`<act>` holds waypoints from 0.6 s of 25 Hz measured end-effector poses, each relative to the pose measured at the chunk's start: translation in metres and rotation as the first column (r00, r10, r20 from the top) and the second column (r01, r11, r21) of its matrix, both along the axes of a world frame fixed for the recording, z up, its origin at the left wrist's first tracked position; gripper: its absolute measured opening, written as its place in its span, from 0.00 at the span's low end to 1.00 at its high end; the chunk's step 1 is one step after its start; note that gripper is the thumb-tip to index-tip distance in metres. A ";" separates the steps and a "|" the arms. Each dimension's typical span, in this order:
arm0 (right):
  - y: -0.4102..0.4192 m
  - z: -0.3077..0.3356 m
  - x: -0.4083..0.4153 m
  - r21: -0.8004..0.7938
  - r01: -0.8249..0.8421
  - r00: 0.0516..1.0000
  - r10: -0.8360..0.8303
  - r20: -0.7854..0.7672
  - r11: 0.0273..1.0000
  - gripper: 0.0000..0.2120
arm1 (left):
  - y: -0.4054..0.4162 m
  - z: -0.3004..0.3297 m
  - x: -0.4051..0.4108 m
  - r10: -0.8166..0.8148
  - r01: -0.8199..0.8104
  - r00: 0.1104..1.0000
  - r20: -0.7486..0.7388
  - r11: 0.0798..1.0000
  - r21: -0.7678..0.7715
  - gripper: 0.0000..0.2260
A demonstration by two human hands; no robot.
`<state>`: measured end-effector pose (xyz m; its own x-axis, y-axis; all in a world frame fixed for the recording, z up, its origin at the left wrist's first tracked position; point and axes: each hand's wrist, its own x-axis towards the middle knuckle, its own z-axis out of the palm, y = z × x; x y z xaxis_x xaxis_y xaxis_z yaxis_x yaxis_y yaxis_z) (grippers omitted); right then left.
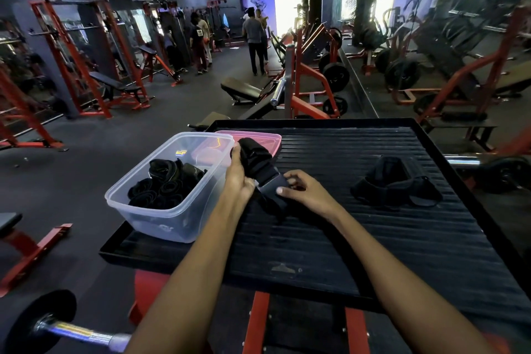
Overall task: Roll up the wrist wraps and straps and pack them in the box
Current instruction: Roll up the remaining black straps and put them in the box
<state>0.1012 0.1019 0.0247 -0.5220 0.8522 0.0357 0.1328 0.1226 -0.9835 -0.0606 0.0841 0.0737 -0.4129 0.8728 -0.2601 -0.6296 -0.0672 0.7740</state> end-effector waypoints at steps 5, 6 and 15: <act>0.000 -0.013 -0.001 0.214 -0.163 0.933 0.080 0.350 0.963 0.54 | 0.000 0.002 0.006 0.040 -0.051 0.978 0.203 0.997 0.051 0.15; 0.002 -0.012 -0.001 0.235 -0.108 0.944 0.025 0.330 0.966 0.46 | 0.001 0.001 0.006 0.039 -0.054 0.976 0.216 0.997 0.062 0.14; 0.012 0.000 -0.001 -0.150 0.378 0.913 -0.395 -0.102 0.914 0.10 | -0.005 -0.004 0.019 0.024 -0.070 0.949 0.314 0.988 0.136 0.16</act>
<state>0.1005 0.1140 0.0244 -0.1492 0.9880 -0.0397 0.0182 -0.0374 -0.9991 -0.0415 0.0787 0.0701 -0.3728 0.8920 -0.2556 -0.8308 -0.1982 0.5201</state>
